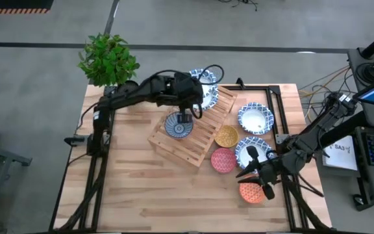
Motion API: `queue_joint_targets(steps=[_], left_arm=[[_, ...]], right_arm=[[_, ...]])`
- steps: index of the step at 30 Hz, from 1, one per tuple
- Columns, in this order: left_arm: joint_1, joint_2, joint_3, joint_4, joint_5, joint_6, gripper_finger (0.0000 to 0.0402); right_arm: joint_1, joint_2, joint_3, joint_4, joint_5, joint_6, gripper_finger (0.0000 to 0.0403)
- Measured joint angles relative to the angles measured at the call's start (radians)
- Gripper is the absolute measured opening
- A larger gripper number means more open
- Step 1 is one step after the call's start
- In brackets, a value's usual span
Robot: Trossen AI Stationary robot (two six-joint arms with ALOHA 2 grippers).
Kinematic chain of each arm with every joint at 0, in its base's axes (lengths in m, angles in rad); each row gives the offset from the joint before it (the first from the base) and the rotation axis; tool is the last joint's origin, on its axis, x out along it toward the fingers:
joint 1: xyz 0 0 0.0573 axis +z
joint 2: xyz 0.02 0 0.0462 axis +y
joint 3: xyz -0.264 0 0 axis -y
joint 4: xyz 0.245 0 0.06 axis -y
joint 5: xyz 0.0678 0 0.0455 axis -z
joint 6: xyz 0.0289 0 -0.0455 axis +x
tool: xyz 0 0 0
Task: Place and stack bowls onto a shelf
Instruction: Stack the white patterned bowl on top of the white patterned bowl on the shelf
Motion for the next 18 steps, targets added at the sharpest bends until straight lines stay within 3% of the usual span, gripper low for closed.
queue_joint_targets(steps=[18], left_arm=[[0.006,0.032,0.001,0.005,-0.011,0.007,0.0015]], right_arm=[[0.0,-0.02,0.001,-0.007,0.008,-0.079,0.0068]])
